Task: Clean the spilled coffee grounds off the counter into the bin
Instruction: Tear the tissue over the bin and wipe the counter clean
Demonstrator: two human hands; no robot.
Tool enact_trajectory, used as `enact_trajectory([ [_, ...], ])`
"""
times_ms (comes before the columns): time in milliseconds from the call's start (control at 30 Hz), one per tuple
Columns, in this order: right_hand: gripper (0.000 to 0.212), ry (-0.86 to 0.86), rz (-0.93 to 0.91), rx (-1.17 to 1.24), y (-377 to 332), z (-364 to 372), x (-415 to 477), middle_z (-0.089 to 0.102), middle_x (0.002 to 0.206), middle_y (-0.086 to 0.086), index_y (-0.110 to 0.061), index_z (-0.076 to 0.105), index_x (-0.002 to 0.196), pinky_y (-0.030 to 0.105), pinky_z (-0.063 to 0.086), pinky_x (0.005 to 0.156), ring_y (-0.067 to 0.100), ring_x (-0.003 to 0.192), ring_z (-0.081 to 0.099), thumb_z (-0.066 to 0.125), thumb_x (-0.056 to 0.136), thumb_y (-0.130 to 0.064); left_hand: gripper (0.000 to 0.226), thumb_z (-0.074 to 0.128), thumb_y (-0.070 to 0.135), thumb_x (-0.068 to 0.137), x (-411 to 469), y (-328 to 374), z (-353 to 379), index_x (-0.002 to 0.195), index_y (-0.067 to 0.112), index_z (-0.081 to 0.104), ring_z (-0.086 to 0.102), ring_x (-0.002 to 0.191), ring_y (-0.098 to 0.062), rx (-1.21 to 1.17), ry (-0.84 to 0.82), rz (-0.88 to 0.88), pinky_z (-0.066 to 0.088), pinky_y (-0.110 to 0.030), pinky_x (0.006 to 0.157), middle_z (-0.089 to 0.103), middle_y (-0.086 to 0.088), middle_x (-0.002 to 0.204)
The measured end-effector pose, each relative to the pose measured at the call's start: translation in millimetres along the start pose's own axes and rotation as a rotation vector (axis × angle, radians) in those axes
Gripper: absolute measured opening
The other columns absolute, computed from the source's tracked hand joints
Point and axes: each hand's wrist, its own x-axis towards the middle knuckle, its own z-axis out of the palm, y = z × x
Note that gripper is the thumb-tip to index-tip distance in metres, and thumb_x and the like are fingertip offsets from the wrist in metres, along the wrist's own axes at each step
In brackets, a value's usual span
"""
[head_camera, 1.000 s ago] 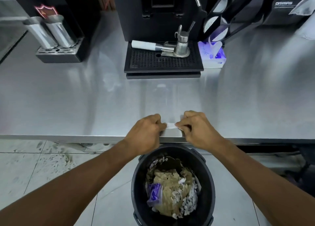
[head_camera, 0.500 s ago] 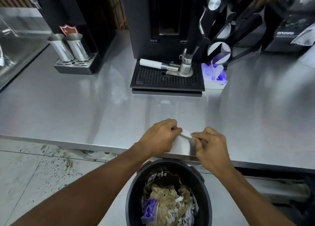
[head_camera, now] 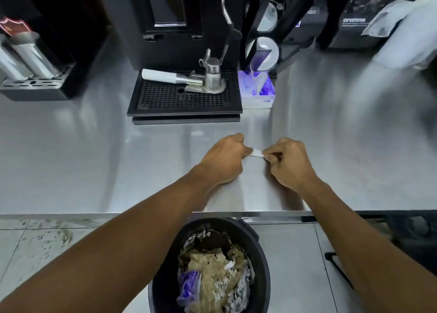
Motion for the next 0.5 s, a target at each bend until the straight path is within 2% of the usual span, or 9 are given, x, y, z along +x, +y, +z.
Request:
enact_trajectory([
  [33,0.019,0.005,-0.029,0.01,-2.1,0.5,-10.9,0.064,0.073,0.004,-0.013,0.079,0.087,0.005,0.04,0.065,0.017,0.065,0.058,0.068,0.081,0.001,0.032,0.053,0.0,0.082,-8.0,1.6,2.3,0.103,0.017,0.072,0.048,0.072,-0.025,0.0,0.016,0.015,0.035,-0.032,0.057,0.038,-0.002,0.081],
  [133,0.02,0.037,-0.118,0.055,-12.2,4.6,-51.6,0.06,0.067,0.007,-0.008,0.079,0.085,0.03,0.051,0.056,0.019,0.059,0.056,0.07,0.077,0.008,0.028,0.06,0.001,0.081,-47.6,10.1,6.8,0.102,0.014,0.073,0.05,0.068,-0.022,-0.044,0.044,0.082,0.037,-0.029,0.054,0.048,-0.004,0.08],
  [200,0.021,0.025,-0.138,0.095,-20.8,10.7,-77.0,0.056,0.065,0.007,-0.006,0.078,0.084,0.03,0.049,0.052,0.02,0.058,0.053,0.07,0.076,0.012,0.026,0.062,0.001,0.082,-77.7,15.4,5.8,0.103,0.012,0.072,0.046,0.066,-0.018,-0.087,0.028,0.108,0.041,-0.03,0.054,0.048,-0.003,0.08],
  [300,0.02,-0.065,-0.13,0.132,-33.9,20.3,-101.0,0.05,0.065,0.005,-0.004,0.076,0.075,0.01,0.039,0.059,0.014,0.061,0.047,0.068,0.075,0.014,0.034,0.06,-0.004,0.074,-111.3,20.2,1.7,0.104,0.008,0.069,0.049,0.067,-0.018,-0.077,-0.017,0.109,0.049,-0.034,0.054,0.048,-0.002,0.081],
  [333,0.021,-0.086,-0.13,0.136,-37.9,22.5,-105.1,0.05,0.066,0.005,-0.005,0.075,0.073,0.01,0.037,0.058,0.013,0.063,0.046,0.066,0.075,0.014,0.041,0.062,-0.007,0.069,-119.4,21.3,-0.4,0.107,0.006,0.07,0.051,0.067,-0.02,-0.085,-0.027,0.093,0.05,-0.032,0.053,0.049,-0.003,0.081],
  [400,0.021,-0.109,-0.136,0.142,-44.0,25.5,-109.6,0.051,0.066,0.004,-0.005,0.074,0.071,0.018,0.041,0.056,0.012,0.064,0.046,0.063,0.076,0.012,0.049,0.065,-0.011,0.063,-131.8,22.3,-5.2,0.109,0.004,0.071,0.052,0.064,-0.02,-0.088,-0.038,0.074,0.048,-0.027,0.051,0.05,-0.005,0.081],
  [500,0.019,-0.169,-0.134,0.147,-48.8,27.5,-113.8,0.054,0.067,0.005,-0.003,0.072,0.068,0.03,0.048,0.058,0.014,0.065,0.05,0.06,0.078,0.009,0.045,0.064,-0.009,0.07,-141.3,17.4,-7.2,0.112,0.006,0.069,0.053,0.069,-0.019,-0.074,-0.065,0.111,0.055,-0.032,0.059,0.047,-0.002,0.084],
])
